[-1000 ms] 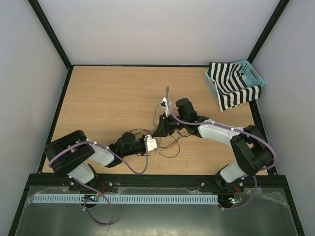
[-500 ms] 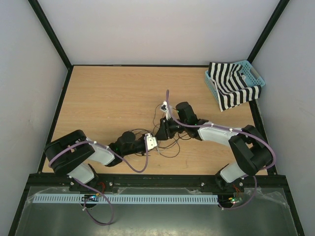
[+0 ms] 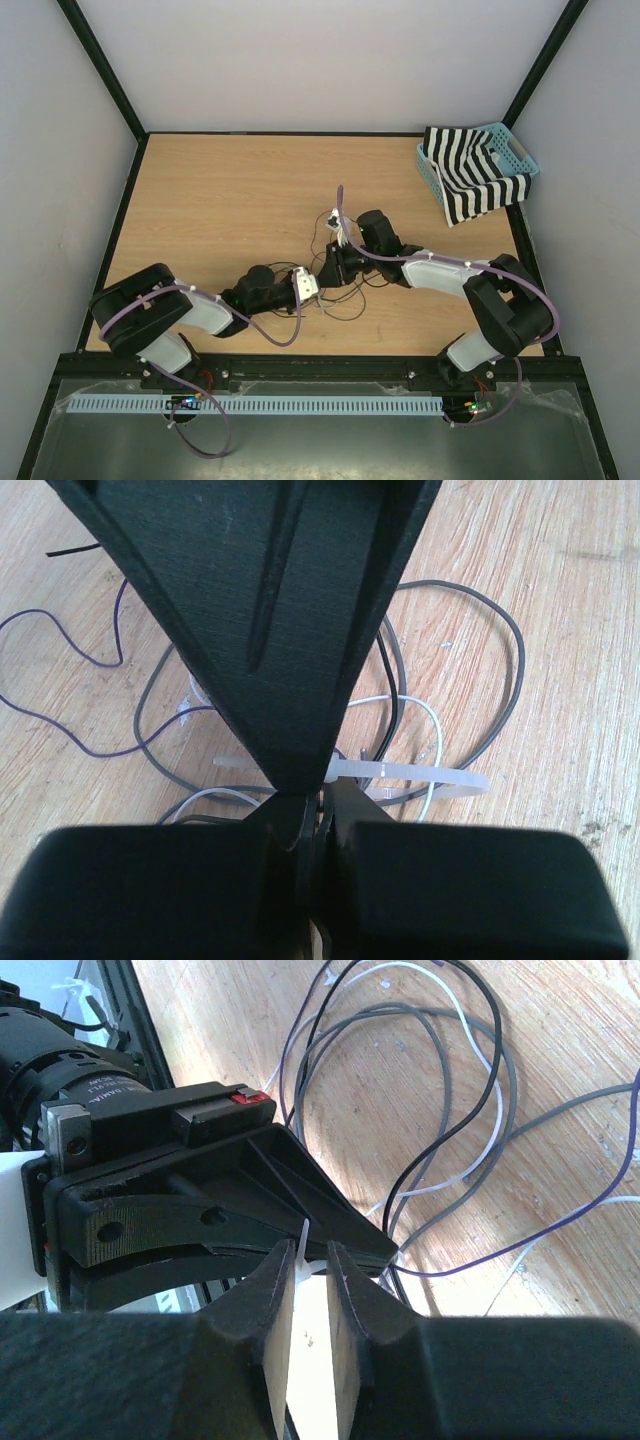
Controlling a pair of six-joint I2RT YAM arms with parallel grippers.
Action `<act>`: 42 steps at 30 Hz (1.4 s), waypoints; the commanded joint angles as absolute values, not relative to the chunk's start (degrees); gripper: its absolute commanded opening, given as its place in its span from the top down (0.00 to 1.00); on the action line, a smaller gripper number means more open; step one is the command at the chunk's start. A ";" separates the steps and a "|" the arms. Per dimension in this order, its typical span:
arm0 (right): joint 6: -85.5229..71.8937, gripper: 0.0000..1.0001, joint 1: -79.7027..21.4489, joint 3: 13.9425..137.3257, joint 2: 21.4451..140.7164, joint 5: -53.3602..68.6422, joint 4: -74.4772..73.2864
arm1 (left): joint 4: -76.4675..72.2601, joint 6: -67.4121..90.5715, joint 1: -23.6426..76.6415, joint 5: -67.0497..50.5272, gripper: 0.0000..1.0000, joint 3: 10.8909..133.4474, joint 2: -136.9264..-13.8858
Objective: Zip-tie the wires
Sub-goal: Tie the cable at the center of the board.
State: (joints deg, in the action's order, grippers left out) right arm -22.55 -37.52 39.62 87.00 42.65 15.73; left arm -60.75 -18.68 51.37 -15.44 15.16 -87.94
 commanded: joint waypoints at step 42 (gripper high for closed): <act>-26.70 1.00 -38.13 38.06 85.16 34.51 19.42 | -39.10 -10.45 49.67 -2.72 0.47 17.66 -69.40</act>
